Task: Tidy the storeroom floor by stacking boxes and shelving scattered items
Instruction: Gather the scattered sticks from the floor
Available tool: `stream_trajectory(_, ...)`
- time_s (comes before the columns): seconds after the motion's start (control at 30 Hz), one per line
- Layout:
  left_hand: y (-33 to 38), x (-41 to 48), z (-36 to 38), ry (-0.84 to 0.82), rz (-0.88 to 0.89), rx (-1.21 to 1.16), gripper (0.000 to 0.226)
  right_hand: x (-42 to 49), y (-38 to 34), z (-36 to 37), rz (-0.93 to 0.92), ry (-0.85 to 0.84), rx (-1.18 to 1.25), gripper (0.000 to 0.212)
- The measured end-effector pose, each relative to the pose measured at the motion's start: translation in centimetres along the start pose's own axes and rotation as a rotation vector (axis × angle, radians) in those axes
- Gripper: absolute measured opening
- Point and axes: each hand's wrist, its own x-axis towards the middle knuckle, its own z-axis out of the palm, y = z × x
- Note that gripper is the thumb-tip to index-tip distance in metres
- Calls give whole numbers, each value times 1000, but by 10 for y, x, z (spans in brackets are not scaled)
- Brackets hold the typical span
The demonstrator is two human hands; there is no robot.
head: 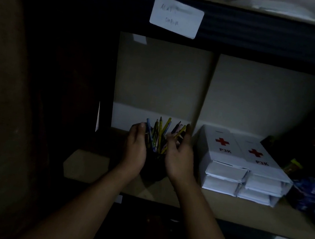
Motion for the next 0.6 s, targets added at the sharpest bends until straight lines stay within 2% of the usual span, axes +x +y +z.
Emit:
stream_trajectory(0.07,-7,-2,-5,62,6,13,32,-9,-6,-3,-75,109,-26,63)
stream_trajectory(0.17,-9,-5,-10,150,13,-26,28,-18,-12,-7,-252,384,-90,41)
stream_trajectory(0.27,4,-17,-17,245,2,0,23,-30,-26,-7,-397,453,-69,24)
stream_trajectory(0.37,21,-39,-33,392,-2,126,14,-57,-56,-4,-367,344,-82,23)
stream_trajectory(0.47,32,-70,-64,508,-56,364,17,-85,-71,-4,-175,143,-173,23)
stream_trajectory(0.53,42,-96,-87,424,-124,549,18,-98,-79,-10,-41,-41,-247,25)
stream_trajectory(0.6,62,-122,-111,284,-249,713,27,-105,-91,-17,64,-226,-368,37)
